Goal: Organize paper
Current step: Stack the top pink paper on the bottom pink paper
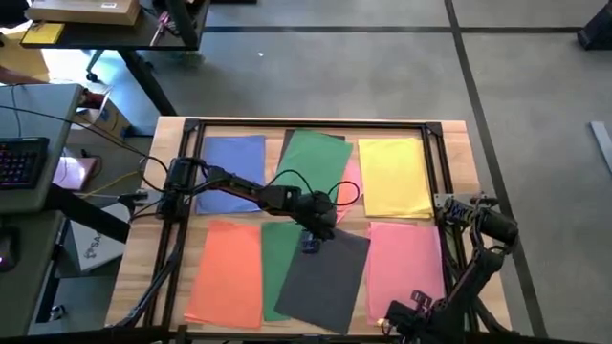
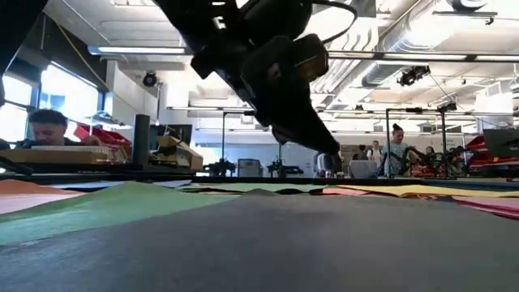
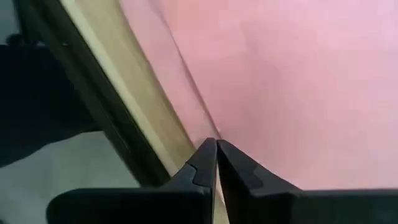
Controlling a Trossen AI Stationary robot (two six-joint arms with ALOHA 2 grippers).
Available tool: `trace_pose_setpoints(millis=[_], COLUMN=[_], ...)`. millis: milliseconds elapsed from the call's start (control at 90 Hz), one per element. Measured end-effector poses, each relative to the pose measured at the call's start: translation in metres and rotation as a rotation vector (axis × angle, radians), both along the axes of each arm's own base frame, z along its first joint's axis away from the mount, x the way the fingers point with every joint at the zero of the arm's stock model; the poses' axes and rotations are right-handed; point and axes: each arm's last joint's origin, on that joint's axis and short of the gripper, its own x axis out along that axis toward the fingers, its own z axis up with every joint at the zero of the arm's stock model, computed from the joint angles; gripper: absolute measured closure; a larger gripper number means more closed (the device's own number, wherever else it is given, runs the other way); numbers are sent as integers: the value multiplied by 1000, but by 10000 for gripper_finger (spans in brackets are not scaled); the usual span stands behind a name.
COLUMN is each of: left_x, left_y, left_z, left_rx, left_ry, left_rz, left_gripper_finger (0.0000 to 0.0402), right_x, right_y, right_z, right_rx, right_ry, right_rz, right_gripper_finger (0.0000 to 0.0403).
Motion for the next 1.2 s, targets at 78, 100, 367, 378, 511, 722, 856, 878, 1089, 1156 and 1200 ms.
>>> trace_pose_setpoints(millis=[78, 100, 367, 378, 511, 722, 856, 878, 1089, 1156, 1200], left_x=[-2, -3, -5, -5, -3, 10, 15, 16, 25, 33, 39], left_y=[2, 2, 1, 1, -1, 6, 19, 22, 41, 41, 39], left_z=[-2, -3, -5, -5, -3, 11, 18, 19, 21, 19, 15], left_rx=[3, 5, 13, 13, 7, 11, 17, 18, 20, 1, 0], left_ry=[32, 41, 72, 72, 48, -147, -236, -248, -271, -270, -255], left_rz=[3, 5, 7, 7, 7, 65, 90, 95, 121, 93, 70], left_gripper_finger=[401, 401, 401, 401, 401, 401, 401, 401, 401, 401, 401], right_x=[-1, -1, -3, -3, -2, 4, 16, 17, 21, 25, 28], right_y=[-1, -1, -6, -5, 0, -2, -25, -28, -52, -50, -47], right_z=[-1, -1, 1, 1, 12, 27, 21, 19, -18, -22, -23], right_rx=[0, -4, -76, -78, -92, -177, -347, -364, -351, -268, -232], right_ry=[-1, 2, 36, 39, 55, -43, -216, -225, -238, -263, -278], right_rz=[9, 8, 10, 10, 13, -18, -200, -217, -311, -305, -299], right_gripper_finger=[403, 403, 403, 403, 403, 403, 403, 403, 403, 403, 403])
